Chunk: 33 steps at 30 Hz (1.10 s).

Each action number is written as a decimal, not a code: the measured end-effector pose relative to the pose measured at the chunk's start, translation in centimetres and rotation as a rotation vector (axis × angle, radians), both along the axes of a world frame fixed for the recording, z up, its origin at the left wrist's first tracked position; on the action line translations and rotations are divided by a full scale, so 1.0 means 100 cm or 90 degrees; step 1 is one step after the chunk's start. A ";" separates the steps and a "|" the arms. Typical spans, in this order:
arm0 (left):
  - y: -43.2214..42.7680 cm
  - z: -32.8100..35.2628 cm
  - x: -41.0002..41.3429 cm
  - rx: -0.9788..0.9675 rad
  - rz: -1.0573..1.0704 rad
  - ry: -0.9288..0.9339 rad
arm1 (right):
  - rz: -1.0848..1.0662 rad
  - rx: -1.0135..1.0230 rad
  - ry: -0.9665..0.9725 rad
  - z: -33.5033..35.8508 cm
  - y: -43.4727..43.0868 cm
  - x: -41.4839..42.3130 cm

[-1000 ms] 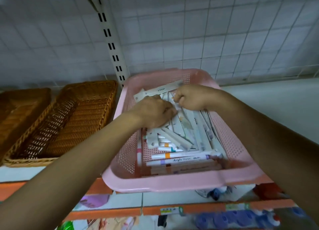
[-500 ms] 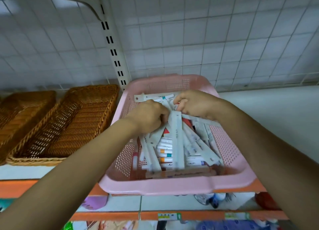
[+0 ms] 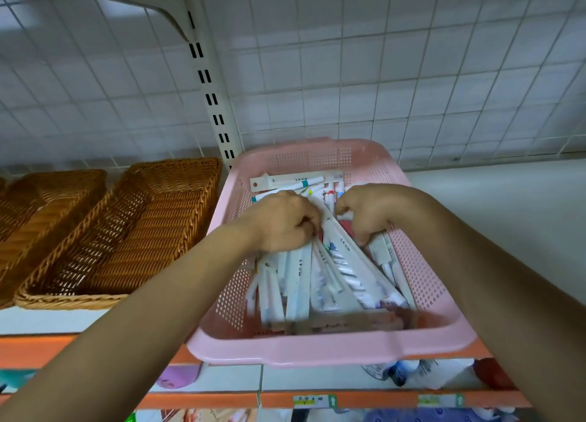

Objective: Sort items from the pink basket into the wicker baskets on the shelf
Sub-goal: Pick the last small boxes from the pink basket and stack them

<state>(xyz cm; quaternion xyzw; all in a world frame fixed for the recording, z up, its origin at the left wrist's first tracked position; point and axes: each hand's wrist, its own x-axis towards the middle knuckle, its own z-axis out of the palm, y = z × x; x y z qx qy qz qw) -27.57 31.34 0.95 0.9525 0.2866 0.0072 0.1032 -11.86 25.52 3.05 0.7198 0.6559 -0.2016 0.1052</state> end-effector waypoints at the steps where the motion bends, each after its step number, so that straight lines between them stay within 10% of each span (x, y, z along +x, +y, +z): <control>1: 0.000 0.001 -0.001 0.008 0.020 0.005 | 0.019 -0.017 -0.025 0.001 -0.001 0.000; 8: -0.005 -0.001 -0.003 0.071 0.057 0.002 | -0.037 -0.036 0.006 0.000 -0.005 -0.003; 21: -0.004 0.011 0.020 0.092 0.017 0.009 | -0.221 0.425 0.240 -0.008 0.013 0.013; 33: 0.008 -0.015 0.084 0.004 0.076 0.161 | -0.242 0.420 0.213 -0.012 0.018 0.012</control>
